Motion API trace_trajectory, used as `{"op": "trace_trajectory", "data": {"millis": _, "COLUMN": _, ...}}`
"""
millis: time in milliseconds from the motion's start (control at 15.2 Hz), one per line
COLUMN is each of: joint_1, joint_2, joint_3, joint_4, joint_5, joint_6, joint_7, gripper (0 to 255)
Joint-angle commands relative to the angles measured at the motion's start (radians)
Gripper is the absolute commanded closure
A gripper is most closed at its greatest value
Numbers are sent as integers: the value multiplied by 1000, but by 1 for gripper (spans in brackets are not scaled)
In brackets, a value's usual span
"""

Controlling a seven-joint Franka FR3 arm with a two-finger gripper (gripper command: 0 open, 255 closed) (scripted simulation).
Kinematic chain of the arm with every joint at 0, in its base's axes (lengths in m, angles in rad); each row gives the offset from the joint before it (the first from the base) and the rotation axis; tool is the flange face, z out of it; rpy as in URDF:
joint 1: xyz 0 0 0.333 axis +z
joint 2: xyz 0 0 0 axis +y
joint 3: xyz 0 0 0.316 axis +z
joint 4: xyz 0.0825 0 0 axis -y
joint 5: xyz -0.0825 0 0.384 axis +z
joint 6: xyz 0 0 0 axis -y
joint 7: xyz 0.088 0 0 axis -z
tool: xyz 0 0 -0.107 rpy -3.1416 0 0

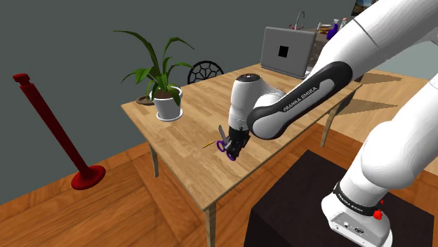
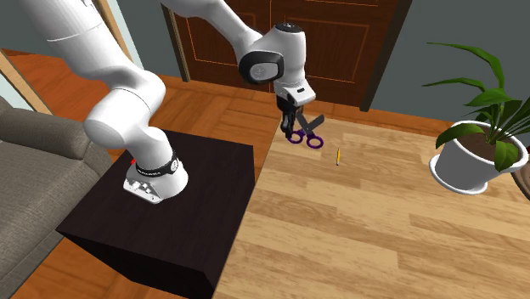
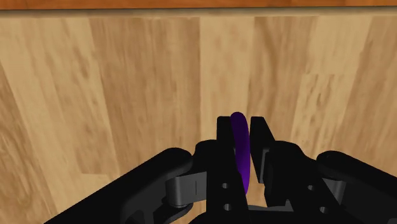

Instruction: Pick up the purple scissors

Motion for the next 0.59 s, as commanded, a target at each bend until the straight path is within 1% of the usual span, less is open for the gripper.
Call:
{"op": "trace_trajectory", "data": {"millis": 0, "joint_1": 6, "joint_2": -32, "joint_3": -5, "joint_4": 6, "joint_5": 16, "joint_6": -37, "joint_7": -12, "gripper": 255}}
{"op": "trace_trajectory", "data": {"millis": 528, "joint_1": 18, "joint_2": -118, "joint_3": -24, "joint_4": 51, "joint_5": 46, "joint_6": -165, "joint_7": -38, "gripper": 255}}
